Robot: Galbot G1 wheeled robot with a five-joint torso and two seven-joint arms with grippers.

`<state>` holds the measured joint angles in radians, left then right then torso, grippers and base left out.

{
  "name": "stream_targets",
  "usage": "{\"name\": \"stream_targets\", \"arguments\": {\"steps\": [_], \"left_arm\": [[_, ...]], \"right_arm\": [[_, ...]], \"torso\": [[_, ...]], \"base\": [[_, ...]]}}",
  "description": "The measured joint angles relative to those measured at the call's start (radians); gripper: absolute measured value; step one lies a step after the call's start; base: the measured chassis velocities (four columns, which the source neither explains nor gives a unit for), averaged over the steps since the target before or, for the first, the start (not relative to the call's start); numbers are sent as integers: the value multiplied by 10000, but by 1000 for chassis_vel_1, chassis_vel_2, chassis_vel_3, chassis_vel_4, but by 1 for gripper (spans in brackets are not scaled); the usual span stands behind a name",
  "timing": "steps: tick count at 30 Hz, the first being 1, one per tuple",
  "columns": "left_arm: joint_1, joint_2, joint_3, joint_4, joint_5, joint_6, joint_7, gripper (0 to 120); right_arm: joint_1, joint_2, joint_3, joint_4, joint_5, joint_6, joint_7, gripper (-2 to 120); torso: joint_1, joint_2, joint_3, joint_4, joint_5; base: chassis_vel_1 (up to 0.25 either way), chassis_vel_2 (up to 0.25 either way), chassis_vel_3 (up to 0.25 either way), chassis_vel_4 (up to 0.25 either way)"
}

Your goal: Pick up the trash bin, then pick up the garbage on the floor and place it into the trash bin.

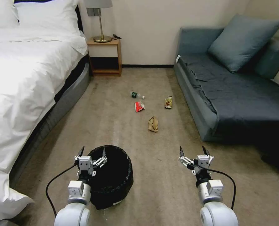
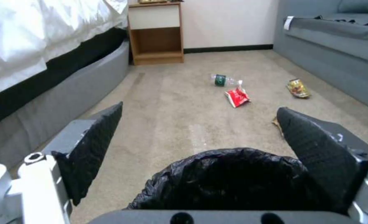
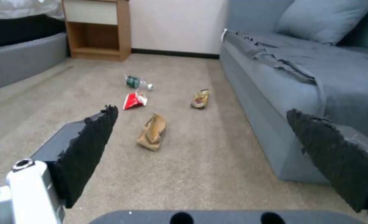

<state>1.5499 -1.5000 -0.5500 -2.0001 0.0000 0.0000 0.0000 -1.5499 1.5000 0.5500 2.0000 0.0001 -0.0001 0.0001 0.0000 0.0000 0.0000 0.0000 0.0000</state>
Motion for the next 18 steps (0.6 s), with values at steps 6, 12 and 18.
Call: {"name": "stream_targets", "arguments": {"steps": [6,12,18], "left_arm": [[0,0,0,0,0,0,0,100],[0,0,0,0,0,0,0,100],[0,0,0,0,0,0,0,100]], "right_arm": [[1,0,0,0,0,0,0,100],[0,0,0,0,0,0,0,100],[0,0,0,0,0,0,0,100]], "torso": [[0,0,0,0,0],[0,0,0,0,0],[0,0,0,0,0]], "base": [[0,0,0,0],[0,0,0,0],[0,0,0,0]]}}
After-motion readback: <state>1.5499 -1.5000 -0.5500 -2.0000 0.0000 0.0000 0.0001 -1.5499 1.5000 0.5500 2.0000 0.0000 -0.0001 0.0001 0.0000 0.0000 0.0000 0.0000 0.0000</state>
